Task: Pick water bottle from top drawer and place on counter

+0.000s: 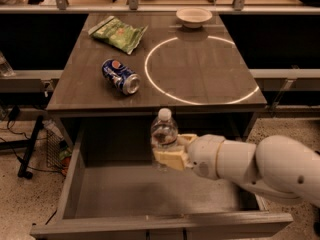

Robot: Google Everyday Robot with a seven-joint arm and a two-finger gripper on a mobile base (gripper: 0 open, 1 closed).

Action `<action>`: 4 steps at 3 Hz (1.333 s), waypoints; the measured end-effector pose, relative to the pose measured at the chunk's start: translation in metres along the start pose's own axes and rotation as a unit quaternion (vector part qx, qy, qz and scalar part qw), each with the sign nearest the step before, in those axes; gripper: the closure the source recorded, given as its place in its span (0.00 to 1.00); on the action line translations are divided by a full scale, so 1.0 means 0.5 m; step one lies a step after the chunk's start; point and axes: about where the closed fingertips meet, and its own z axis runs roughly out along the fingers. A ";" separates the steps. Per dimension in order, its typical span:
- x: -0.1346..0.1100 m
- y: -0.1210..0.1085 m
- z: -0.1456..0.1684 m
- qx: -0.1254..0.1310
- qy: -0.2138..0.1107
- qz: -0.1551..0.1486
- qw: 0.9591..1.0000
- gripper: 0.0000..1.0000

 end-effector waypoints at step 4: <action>-0.358 -0.197 -0.074 0.084 -0.068 -0.152 0.983 1.00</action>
Offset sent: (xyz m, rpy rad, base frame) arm 0.0308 -0.0139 0.0365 -0.0411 -0.1374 -0.0290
